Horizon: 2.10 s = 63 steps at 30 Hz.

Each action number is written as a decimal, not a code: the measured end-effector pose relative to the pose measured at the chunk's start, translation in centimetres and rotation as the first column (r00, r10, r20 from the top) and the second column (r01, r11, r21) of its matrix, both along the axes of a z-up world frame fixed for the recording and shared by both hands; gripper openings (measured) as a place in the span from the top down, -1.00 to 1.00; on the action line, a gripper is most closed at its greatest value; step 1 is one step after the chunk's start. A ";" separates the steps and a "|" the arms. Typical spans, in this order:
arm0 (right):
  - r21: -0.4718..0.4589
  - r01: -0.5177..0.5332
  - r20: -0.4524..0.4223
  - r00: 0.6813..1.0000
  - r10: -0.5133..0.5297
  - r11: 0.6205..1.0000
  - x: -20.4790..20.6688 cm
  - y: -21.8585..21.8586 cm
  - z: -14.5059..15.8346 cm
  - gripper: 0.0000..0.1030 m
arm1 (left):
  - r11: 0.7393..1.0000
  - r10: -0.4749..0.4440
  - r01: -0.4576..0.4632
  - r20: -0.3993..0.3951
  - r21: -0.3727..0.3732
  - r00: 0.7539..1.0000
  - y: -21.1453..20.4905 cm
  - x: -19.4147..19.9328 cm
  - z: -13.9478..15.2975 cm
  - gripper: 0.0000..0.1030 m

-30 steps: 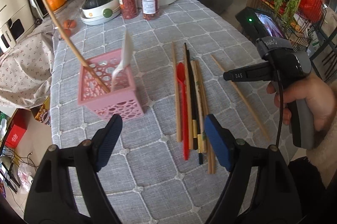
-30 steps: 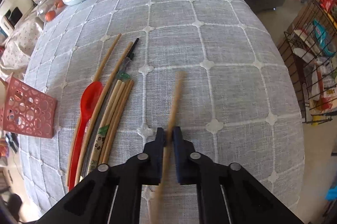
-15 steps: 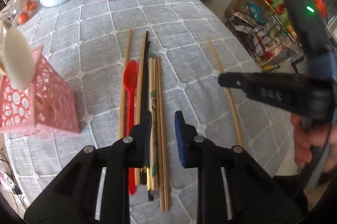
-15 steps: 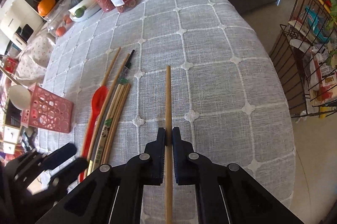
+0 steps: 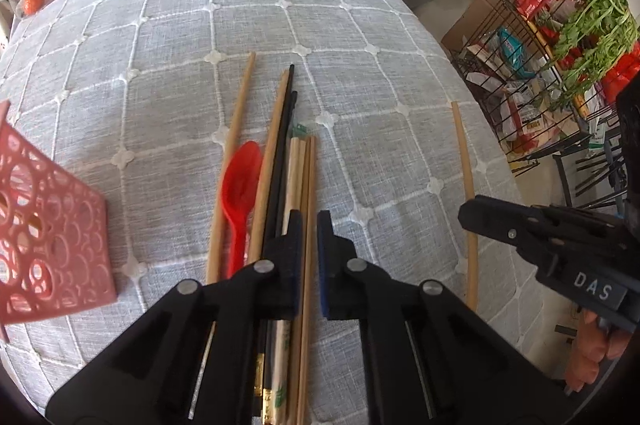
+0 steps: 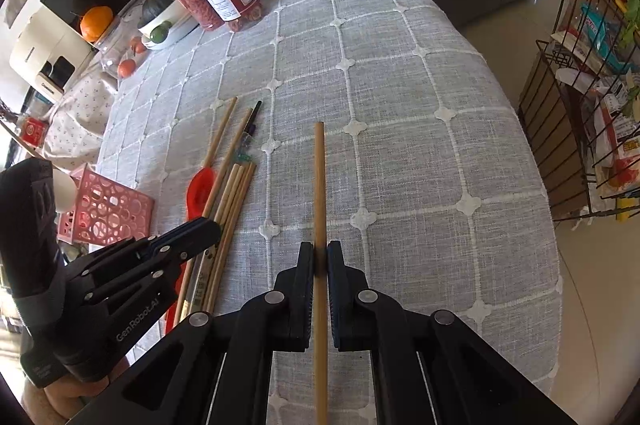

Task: Organize utensils
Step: 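Close left tool on a pair of wooden chopsticks, then carry the chopstick pair into the basket and open left tool while right tool carries its chopstick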

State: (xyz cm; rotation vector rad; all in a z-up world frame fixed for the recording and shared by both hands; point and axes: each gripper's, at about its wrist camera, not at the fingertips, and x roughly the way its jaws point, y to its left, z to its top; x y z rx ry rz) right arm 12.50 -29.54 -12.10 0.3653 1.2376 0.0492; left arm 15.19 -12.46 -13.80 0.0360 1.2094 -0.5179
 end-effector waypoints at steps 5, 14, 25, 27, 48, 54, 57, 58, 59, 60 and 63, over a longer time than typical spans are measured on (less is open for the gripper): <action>0.008 0.010 -0.010 1.000 -0.010 1.000 -0.3 -0.5 -0.2 0.87 | 1.000 0.015 -0.015 -0.024 0.012 1.000 -0.2 0.6 -0.9 0.85; 0.011 0.017 -0.019 1.000 -0.017 1.000 -0.5 -0.9 -0.4 0.87 | 0.999 -0.037 0.037 -0.007 0.037 0.999 -1.4 0.7 -1.3 0.79; 0.008 0.025 0.032 0.999 -0.025 1.000 -1.0 -0.6 1.0 0.87 | 0.999 -0.027 0.026 0.035 0.030 0.999 -1.3 0.1 0.3 0.82; 0.010 0.027 0.066 0.997 -0.028 1.000 -1.3 -0.7 2.0 0.87 | 0.999 -0.034 0.033 0.079 0.013 0.996 -1.0 -0.7 2.0 0.82; -0.052 -0.039 0.391 0.919 0.057 0.998 -4.6 3.5 12.2 0.87 | 0.992 0.029 0.031 0.458 -0.122 0.888 8.9 -7.9 15.7 0.83; -0.060 -0.061 0.458 0.885 0.082 0.996 -4.7 5.3 14.4 0.87 | 0.980 0.109 -0.002 0.528 -0.200 0.842 11.9 -8.8 18.7 0.83; -0.054 -0.076 0.490 0.867 0.093 0.996 -4.6 6.3 15.5 0.87 | 0.971 0.159 -0.018 0.588 -0.238 0.793 13.4 -9.7 20.4 0.83; -0.051 -0.080 0.498 0.862 0.095 0.995 -4.6 6.5 15.7 0.87 | 0.967 0.178 -0.025 0.607 -0.252 0.774 13.8 -9.9 20.7 0.83; -0.048 -0.083 0.508 0.856 0.096 0.995 -4.6 6.8 16.0 0.87 | 0.964 0.201 -0.036 0.631 -0.263 0.750 14.3 -10.1 21.1 0.83; -0.046 -0.088 0.515 0.852 0.099 0.995 -4.5 7.0 16.2 0.87 | 0.961 0.221 -0.050 0.652 -0.271 0.725 14.7 -10.2 21.4 0.83; -0.042 -0.102 0.524 0.844 0.109 0.994 -4.3 8.0 16.5 0.87 | 0.954 0.268 -0.085 0.695 -0.287 0.667 15.4 -10.2 21.4 0.83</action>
